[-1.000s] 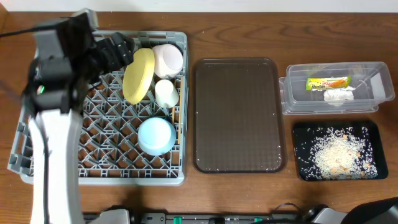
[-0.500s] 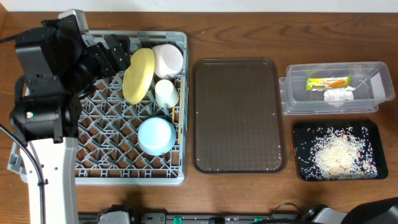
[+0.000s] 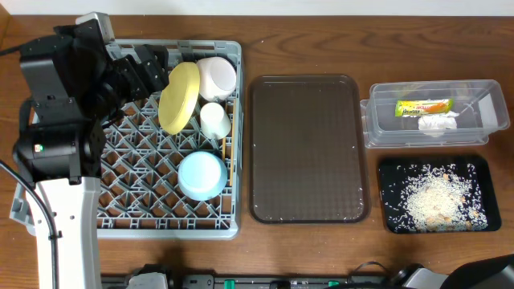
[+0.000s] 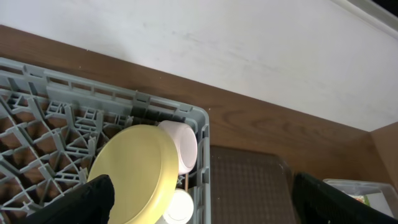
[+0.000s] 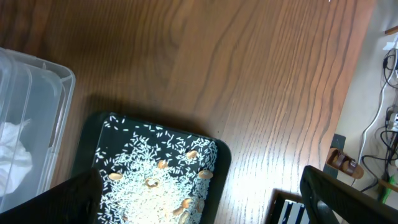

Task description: Sort waste into correct bins and load items into the dishwasher rack

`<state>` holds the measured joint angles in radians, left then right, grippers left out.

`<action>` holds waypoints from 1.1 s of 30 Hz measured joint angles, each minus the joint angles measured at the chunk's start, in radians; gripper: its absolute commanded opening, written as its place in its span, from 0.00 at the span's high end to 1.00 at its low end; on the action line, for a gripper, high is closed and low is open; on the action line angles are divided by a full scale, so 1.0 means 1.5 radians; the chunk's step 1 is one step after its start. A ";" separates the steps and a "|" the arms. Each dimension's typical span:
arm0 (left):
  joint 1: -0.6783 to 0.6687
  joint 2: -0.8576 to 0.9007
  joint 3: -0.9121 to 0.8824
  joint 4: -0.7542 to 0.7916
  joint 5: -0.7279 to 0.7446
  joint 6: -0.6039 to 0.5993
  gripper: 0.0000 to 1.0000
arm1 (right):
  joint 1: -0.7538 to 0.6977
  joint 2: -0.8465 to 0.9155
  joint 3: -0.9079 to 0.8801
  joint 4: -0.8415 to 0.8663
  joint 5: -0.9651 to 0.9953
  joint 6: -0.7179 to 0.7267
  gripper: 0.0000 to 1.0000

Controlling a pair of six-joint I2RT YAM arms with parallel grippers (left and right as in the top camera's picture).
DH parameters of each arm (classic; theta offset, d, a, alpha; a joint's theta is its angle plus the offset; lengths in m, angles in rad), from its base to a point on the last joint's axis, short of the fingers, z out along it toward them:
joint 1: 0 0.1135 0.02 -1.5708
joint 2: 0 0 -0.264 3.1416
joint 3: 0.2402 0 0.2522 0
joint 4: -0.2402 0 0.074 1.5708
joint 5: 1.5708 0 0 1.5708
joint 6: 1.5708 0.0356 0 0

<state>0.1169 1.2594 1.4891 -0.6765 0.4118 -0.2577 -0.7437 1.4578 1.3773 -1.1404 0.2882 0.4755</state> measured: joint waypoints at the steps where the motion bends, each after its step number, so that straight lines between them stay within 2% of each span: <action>1: 0.000 0.000 0.000 0.000 0.000 0.000 0.08 | 0.005 0.000 0.000 0.000 0.001 0.000 0.01; 9: 0.000 0.000 0.000 0.000 0.000 0.000 0.07 | 0.136 0.000 0.000 0.000 -0.001 0.000 0.01; 25: 0.000 0.000 0.000 0.000 0.000 0.000 0.07 | 0.582 0.000 0.000 0.000 -0.003 0.001 0.01; 33: 0.000 0.000 0.000 0.000 0.000 0.000 0.07 | 0.669 0.000 0.000 0.000 -0.003 0.001 0.01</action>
<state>0.1169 1.2594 1.4891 -0.6765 0.4118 -0.2577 0.2600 1.4578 1.3773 -1.1404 0.2840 0.4763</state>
